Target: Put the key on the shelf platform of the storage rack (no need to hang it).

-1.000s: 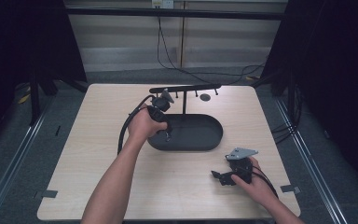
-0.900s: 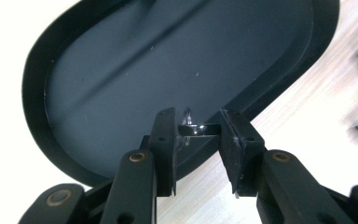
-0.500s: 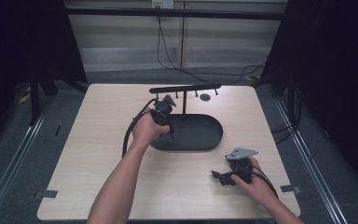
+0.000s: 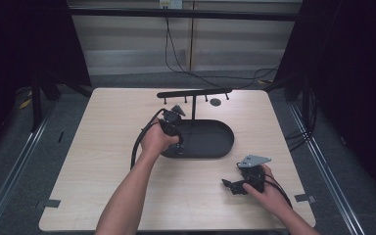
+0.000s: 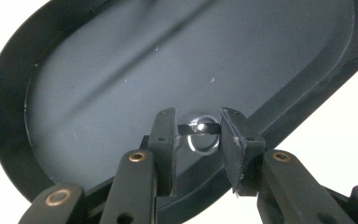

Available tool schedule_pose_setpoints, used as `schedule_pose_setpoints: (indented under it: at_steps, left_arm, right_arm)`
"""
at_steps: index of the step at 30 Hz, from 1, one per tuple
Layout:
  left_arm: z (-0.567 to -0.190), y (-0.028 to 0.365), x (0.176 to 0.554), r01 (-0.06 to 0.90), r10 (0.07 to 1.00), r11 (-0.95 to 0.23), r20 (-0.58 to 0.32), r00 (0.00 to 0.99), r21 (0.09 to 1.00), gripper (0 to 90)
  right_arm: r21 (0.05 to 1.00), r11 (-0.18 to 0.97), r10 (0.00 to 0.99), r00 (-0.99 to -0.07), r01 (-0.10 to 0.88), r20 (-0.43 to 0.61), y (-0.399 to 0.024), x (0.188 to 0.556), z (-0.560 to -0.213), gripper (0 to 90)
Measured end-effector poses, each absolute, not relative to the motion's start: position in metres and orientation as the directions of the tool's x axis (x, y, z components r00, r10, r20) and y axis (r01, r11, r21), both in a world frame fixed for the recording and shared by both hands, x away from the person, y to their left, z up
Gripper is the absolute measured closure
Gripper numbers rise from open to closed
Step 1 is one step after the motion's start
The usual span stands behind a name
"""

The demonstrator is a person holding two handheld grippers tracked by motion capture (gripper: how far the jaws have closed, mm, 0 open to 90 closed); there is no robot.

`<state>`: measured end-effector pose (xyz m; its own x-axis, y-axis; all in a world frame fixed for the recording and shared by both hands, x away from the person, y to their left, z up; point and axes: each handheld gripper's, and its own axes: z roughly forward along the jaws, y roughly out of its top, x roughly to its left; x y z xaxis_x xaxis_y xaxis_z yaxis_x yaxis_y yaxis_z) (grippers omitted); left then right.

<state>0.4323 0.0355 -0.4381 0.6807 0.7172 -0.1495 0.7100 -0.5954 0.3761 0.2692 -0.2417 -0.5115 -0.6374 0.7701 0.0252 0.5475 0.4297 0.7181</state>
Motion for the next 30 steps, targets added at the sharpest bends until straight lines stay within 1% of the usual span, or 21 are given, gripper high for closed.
schedule_pose_setpoints:
  at_steps: [5, 6, 7, 14, 25, 26, 30]
  left_arm:
    - [-0.4409, 0.0336, 0.4317, 0.712, 0.722, -0.579, -0.156, 0.675, 0.397, 67.9]
    - [-0.4413, 0.0335, 0.4317, 0.708, 0.721, -0.583, -0.148, 0.677, 0.397, 70.8]
    - [-0.4413, 0.0335, 0.4317, 0.708, 0.721, -0.583, -0.148, 0.677, 0.397, 71.4]
    - [-0.4430, 0.0338, 0.4319, 0.711, 0.722, -0.585, -0.149, 0.676, 0.391, 71.0]
    - [-0.4399, 0.0362, 0.4303, 0.720, 0.727, -0.572, -0.164, 0.666, 0.392, 66.4]
    - [-0.4388, 0.0373, 0.4296, 0.722, 0.726, -0.575, -0.167, 0.667, 0.386, 64.2]
    - [-0.4352, 0.0391, 0.4275, 0.720, 0.724, -0.569, -0.173, 0.667, 0.397, 61.1]
  right_arm:
    - [0.718, 0.430, 0.770, -0.637, 0.548, 0.025, -0.2417, 0.2692, -0.5115, 12.1]
    - [0.718, 0.430, 0.770, -0.637, 0.548, 0.025, -0.2417, 0.2692, -0.5115, 12.1]
    - [0.718, 0.430, 0.770, -0.637, 0.548, 0.025, -0.2417, 0.2692, -0.5115, 12.1]
    - [0.718, 0.430, 0.770, -0.638, 0.547, 0.025, -0.2417, 0.2692, -0.5115, 12.1]
    - [0.718, 0.430, 0.770, -0.638, 0.547, 0.025, -0.2417, 0.2692, -0.5116, 12.0]
    - [0.718, 0.430, 0.770, -0.638, 0.547, 0.025, -0.2417, 0.2693, -0.5115, 12.1]
    - [0.718, 0.430, 0.770, -0.638, 0.547, 0.025, -0.2417, 0.2693, -0.5116, 12.0]
